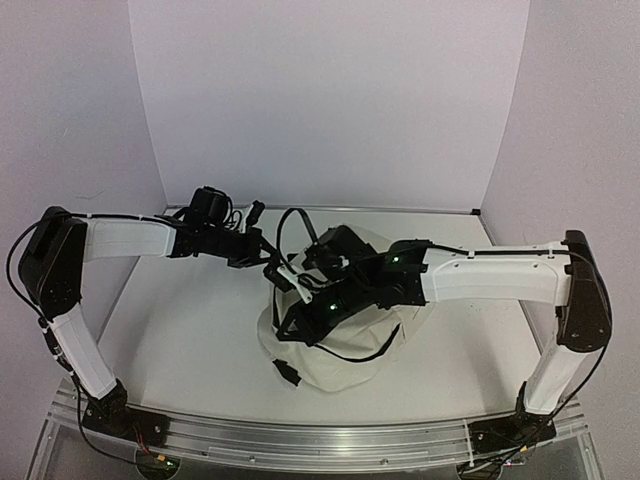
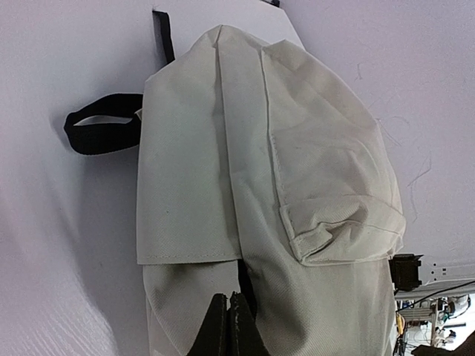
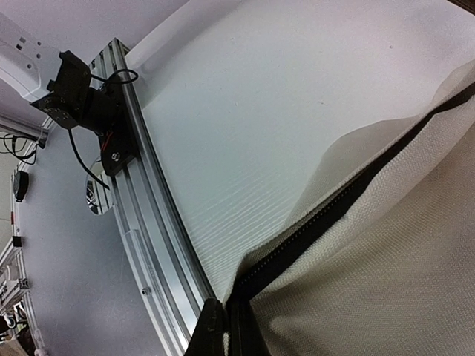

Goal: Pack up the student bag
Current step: Zip the student bag at the center of the board.

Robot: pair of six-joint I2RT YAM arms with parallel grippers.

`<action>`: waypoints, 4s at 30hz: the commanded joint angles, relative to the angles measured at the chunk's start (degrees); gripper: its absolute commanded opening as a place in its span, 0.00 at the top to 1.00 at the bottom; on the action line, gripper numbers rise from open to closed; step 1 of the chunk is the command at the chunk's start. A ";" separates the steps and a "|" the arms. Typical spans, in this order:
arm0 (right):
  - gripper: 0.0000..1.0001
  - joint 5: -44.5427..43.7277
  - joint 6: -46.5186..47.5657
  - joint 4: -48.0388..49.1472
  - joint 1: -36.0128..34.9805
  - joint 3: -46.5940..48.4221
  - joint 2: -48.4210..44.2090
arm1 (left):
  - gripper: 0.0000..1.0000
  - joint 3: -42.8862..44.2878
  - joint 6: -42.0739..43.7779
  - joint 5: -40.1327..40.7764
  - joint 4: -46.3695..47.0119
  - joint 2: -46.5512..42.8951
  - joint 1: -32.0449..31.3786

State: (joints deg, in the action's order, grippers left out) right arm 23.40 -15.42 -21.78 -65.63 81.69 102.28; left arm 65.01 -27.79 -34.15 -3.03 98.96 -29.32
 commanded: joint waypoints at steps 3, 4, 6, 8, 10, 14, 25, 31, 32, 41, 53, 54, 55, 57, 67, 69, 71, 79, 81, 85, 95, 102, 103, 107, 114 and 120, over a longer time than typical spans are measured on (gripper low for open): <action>0.66 -12.47 -4.16 -0.07 -3.85 1.91 -6.58 | 1.00 -4.96 1.01 -2.56 13.65 -5.21 1.59; 0.64 -14.01 -4.42 0.08 -3.36 1.99 -6.85 | 1.00 -5.46 0.99 -3.06 13.94 -5.54 1.51; 0.52 -17.10 -5.63 1.08 -1.12 1.65 -8.26 | 1.00 -6.36 1.43 -3.40 13.96 -6.76 1.29; 0.41 -17.75 -6.05 2.31 1.34 0.86 -9.16 | 1.00 -6.38 2.04 -1.23 12.67 -7.60 1.28; 0.37 -18.26 -6.11 2.71 3.07 0.91 -8.78 | 1.00 -6.12 1.86 2.02 10.75 -8.01 1.28; 0.30 -18.72 -4.50 4.86 6.81 2.52 -5.90 | 0.85 -5.69 -0.94 12.27 6.82 -9.14 1.37; 0.29 -15.40 3.11 5.39 10.06 16.84 10.31 | 0.25 -12.38 -4.43 24.49 1.71 -23.31 1.43; 0.36 -14.29 4.25 5.34 10.99 24.16 18.23 | 0.22 -16.67 -5.15 22.15 -2.73 -28.94 1.38; 0.37 -13.99 4.26 5.34 11.04 25.55 19.36 | 0.23 -17.60 -5.19 21.52 -3.03 -29.25 1.31; 0.48 -15.06 3.82 4.35 11.87 32.97 27.45 | 0.28 -20.70 -6.65 18.08 -4.53 -30.09 0.40; 1.00 -12.33 2.59 4.38 12.33 36.59 28.88 | 0.41 -20.55 -8.48 15.64 -2.18 -27.51 -3.39; 1.00 -12.32 2.54 4.38 12.29 36.43 28.48 | 0.39 -20.21 -8.41 15.57 -2.16 -27.12 -3.97; 1.00 -12.39 2.51 4.38 12.33 36.08 28.08 | 0.37 -19.61 -8.38 15.37 -2.04 -26.37 -4.69; 1.00 -12.53 2.30 4.38 12.29 35.43 27.25 | 0.36 -18.97 -8.27 15.20 -1.79 -25.63 -5.33; 1.00 -15.81 1.36 4.86 12.28 30.61 21.48 | 0.42 -16.70 -9.58 13.41 2.70 -19.02 -8.44; 1.00 -16.29 1.19 5.04 12.31 29.48 20.42 | 0.42 -16.58 -9.82 13.58 2.76 -18.64 -8.56; 1.00 -16.43 1.11 5.23 12.34 28.77 19.71 | 0.43 -16.48 -9.86 13.59 4.30 -18.19 -8.64; 1.00 -17.51 0.49 5.78 12.10 26.02 17.39 | 0.67 -15.10 -10.23 13.21 4.60 -15.59 -9.77; 1.00 -18.65 0.55 5.94 11.99 25.47 16.86 | 0.79 -15.24 -10.35 13.59 4.48 -15.88 -9.96; 1.00 -23.08 0.57 5.97 11.66 24.41 16.22 | 0.91 -15.91 -10.48 14.03 4.22 -16.82 -10.05; 1.00 -40.30 0.33 5.96 9.63 21.74 14.12 | 1.00 -17.58 -10.95 18.52 1.00 -20.68 -10.04; 1.00 -45.05 -1.74 5.88 9.69 19.74 13.52 | 1.00 -18.55 -12.04 22.38 -1.64 -22.80 -10.05; 1.00 -46.02 -2.17 5.92 9.68 19.26 13.21 | 1.00 -18.59 -12.09 22.52 -1.77 -22.92 -10.05; 1.00 -49.45 -3.39 5.87 10.08 18.04 12.21 | 1.00 -18.86 -12.45 23.39 -2.88 -23.16 -10.05; 1.00 -53.16 -3.52 5.81 11.93 17.63 12.97 | 1.00 -19.64 -12.60 24.79 -4.33 -24.42 -10.05; 1.00 -55.63 -2.85 5.78 13.40 18.65 13.25 | 1.00 -18.95 -12.55 25.54 -6.55 -23.86 -10.05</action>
State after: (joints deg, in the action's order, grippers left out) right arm -20.99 -18.96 -14.57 -56.90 99.46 118.83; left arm 46.24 -40.21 -13.34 -3.09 77.43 -40.38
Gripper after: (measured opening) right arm 0.007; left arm 0.031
